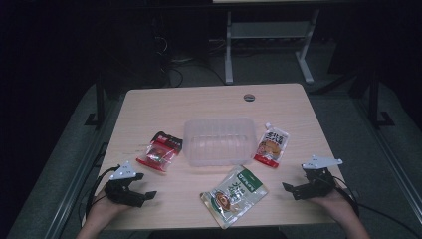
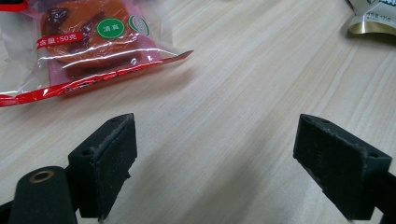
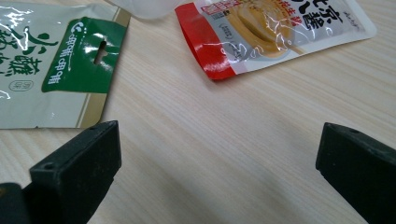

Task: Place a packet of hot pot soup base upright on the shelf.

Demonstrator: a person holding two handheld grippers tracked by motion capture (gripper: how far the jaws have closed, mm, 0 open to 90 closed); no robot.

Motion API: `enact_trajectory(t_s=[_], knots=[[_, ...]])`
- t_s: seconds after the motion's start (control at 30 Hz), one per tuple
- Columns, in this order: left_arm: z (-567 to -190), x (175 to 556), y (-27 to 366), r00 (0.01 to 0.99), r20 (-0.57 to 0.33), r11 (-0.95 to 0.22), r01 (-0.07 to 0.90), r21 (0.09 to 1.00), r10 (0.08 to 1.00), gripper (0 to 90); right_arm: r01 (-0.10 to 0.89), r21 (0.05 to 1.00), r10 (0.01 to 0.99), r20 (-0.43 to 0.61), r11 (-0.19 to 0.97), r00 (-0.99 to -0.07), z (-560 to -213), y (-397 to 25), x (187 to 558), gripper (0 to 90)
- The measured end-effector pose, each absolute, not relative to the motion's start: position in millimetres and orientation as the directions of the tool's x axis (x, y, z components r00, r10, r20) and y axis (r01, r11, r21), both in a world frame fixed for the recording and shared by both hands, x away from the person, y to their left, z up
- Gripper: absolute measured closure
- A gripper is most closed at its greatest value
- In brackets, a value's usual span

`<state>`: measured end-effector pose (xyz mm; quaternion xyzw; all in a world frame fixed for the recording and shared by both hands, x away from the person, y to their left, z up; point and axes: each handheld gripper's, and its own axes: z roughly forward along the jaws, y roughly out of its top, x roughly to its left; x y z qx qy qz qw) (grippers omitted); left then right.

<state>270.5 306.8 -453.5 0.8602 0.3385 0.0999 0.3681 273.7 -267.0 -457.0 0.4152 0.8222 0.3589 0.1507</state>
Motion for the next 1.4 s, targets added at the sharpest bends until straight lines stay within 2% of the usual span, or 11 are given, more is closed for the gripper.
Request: enact_trajectory(t_s=[0.23,0.4,0.5,0.53,0.57,0.7,0.73,0.77,0.93,1.03,1.4], knots=[[-450.5,270.3,307.1,0.743,-0.093,-0.484,0.520,0.704,0.662,14.4,0.577,0.725,0.796,0.066,0.376,-0.601,-456.0,-268.8,273.4,0.0],[-447.4,269.0,305.3,0.736,-0.106,-0.474,0.532,0.702,0.669,23.5,0.572,0.735,0.795,0.076,0.364,-0.602,-454.1,-267.4,273.2,0.0],[-443.2,270.1,304.1,0.733,-0.116,-0.469,0.540,0.699,0.671,34.1,0.569,0.736,0.791,0.075,0.366,-0.607,-454.1,-266.1,273.9,0.0],[-441.8,270.8,304.1,0.735,-0.114,-0.471,0.538,0.699,0.669,34.1,0.569,0.736,0.791,0.075,0.366,-0.607,-454.1,-266.1,273.9,0.0],[-438.0,272.8,303.0,0.731,-0.127,-0.461,0.544,0.701,0.670,43.9,0.570,0.728,0.787,0.070,0.380,-0.614,-454.6,-265.7,275.3,0.0],[-433.5,275.1,300.8,0.728,-0.139,-0.455,0.553,0.698,0.672,59.1,0.576,0.724,0.790,0.071,0.379,-0.609,-454.9,-264.2,276.8,0.0],[-432.4,276.3,300.4,0.727,-0.145,-0.452,0.556,0.698,0.671,59.1,0.576,0.724,0.790,0.071,0.379,-0.609,-454.9,-264.2,276.8,0.0],[-430.8,277.5,300.2,0.727,-0.153,-0.449,0.560,0.696,0.670,66.9,0.570,0.728,0.788,0.065,0.382,-0.612,-454.3,-264.0,275.6,0.0],[-421.4,285.6,302.7,0.725,-0.162,-0.434,0.559,0.706,0.670,86.1,0.568,0.734,0.791,0.068,0.374,-0.608,-452.9,-264.8,273.5,0.0],[-418.7,291.4,303.2,0.725,-0.175,-0.431,0.565,0.703,0.666,89.7,0.566,0.737,0.789,0.071,0.371,-0.610,-452.6,-265.1,274.5,0.0],[-411.3,315.5,288.9,0.726,-0.159,-0.427,0.550,0.718,0.669,89.8,0.569,0.730,0.782,0.077,0.378,-0.618,-451.5,-259.6,278.7,0.0]])
